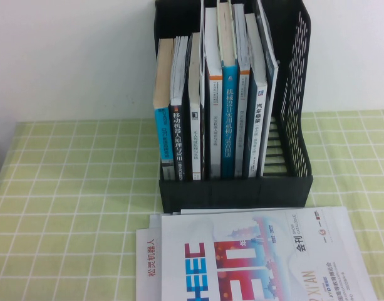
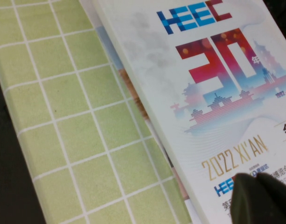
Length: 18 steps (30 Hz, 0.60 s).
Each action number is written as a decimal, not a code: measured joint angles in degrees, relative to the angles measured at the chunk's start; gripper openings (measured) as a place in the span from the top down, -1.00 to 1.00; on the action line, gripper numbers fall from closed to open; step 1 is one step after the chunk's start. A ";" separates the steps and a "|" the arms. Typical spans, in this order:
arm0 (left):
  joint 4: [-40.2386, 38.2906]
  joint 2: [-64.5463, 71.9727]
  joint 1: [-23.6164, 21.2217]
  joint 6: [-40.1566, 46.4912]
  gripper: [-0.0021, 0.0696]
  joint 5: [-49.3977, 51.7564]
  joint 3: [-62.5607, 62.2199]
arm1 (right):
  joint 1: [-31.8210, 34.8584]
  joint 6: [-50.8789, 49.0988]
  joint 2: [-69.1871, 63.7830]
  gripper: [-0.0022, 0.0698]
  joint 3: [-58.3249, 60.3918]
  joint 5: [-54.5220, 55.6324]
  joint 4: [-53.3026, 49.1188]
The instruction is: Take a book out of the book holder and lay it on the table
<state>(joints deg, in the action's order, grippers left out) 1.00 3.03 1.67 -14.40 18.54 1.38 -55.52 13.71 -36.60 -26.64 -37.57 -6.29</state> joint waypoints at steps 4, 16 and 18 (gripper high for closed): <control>0.00 0.00 0.00 0.00 0.95 0.00 0.00 | 0.00 0.00 0.00 0.94 0.09 0.00 0.00; -0.23 0.00 0.00 0.00 0.95 0.00 0.00 | 13.90 0.00 7.98 0.94 0.09 -0.11 0.62; -0.47 0.00 0.00 0.00 0.95 0.00 0.00 | 20.43 0.00 10.46 0.94 0.09 -0.11 0.62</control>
<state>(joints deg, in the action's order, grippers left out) 0.53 3.03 1.67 -14.40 18.54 1.38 -35.08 13.71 -26.14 -26.55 -37.67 -5.67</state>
